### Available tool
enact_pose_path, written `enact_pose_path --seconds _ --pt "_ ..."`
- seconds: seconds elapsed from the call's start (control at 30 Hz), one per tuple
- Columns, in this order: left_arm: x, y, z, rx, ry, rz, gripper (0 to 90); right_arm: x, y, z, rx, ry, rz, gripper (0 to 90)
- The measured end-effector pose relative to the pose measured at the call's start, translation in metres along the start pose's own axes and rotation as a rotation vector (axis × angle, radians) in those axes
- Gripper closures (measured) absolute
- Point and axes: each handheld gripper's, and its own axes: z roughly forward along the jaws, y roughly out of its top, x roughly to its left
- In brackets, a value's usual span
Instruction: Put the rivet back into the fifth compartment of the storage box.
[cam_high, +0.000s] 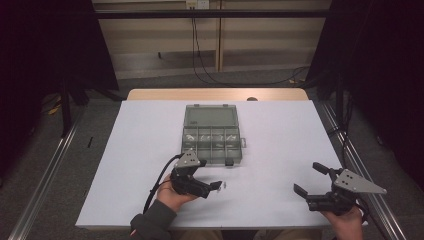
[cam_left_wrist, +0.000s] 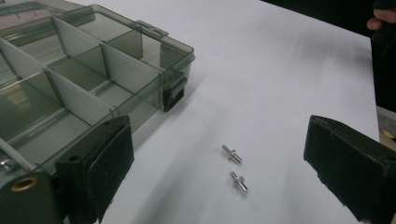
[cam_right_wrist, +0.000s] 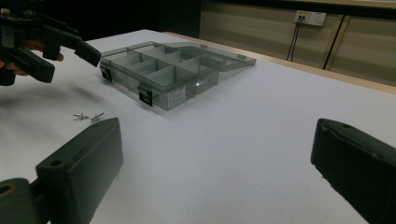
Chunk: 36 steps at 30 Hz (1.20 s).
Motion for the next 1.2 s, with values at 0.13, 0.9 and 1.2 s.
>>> enact_pose_path --seconds 0.13,0.9,1.2 --pt "-0.002 -0.003 0.001 0.011 -0.004 -0.002 10.6 0.0 0.0 0.0 -0.001 0.001 -0.002 2.2" --pt "-0.013 -0.016 0.015 0.162 -0.008 0.034 62.3 0.001 0.0 0.0 0.002 0.002 -0.003 2.3" --pt "-0.015 -0.018 0.021 0.194 -0.018 0.036 75.8 0.001 0.0 0.001 0.006 0.003 -0.007 2.3"
